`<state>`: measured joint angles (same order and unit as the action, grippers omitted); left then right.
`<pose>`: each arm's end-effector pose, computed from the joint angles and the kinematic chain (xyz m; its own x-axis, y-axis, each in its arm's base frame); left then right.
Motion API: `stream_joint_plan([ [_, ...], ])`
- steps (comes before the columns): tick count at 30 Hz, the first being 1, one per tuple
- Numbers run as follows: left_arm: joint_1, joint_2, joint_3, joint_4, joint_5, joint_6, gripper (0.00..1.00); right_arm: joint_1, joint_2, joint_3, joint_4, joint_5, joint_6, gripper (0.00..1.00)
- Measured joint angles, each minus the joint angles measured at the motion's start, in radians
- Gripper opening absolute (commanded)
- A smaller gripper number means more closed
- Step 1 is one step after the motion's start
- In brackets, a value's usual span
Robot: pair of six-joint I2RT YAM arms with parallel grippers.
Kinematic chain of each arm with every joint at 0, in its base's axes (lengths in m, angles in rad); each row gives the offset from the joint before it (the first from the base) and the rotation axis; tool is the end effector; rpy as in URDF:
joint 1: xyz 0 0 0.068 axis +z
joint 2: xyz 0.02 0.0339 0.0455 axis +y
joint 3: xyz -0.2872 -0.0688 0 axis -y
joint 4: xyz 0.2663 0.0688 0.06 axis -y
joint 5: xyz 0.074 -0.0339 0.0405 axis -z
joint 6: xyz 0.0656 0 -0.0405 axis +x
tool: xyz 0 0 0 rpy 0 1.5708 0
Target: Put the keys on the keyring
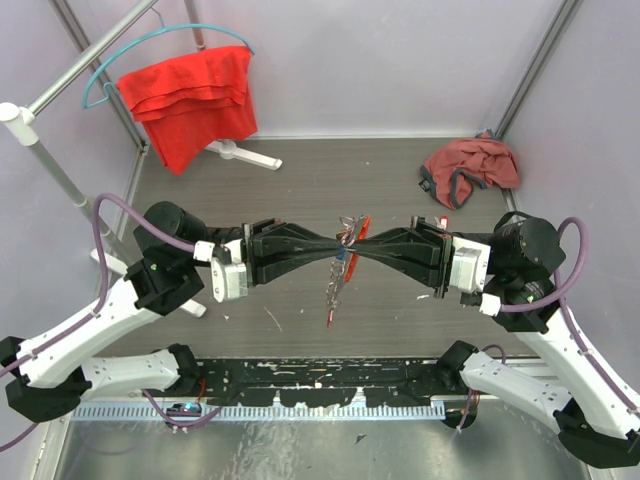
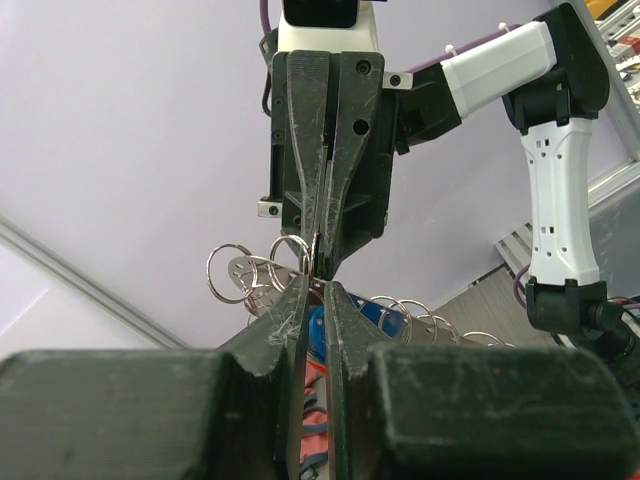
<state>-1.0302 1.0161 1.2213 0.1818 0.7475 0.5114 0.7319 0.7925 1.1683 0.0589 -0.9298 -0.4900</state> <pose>0.0803 -0.2204 0.5167 0.6357 -0.3616 -0.6820 0.7358 0.0168 0.6769 0.0740 0.1372 0.5193 0.7190 0.2676 -0.6414 -0.6823 0.0963 -0.7247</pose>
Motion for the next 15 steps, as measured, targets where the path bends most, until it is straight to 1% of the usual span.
stream_joint_plan([
  [15,0.0,-0.024,0.0,-0.008,-0.031,0.014,0.17,0.0,-0.001,-0.002,0.011,0.072,-0.002,0.01],
])
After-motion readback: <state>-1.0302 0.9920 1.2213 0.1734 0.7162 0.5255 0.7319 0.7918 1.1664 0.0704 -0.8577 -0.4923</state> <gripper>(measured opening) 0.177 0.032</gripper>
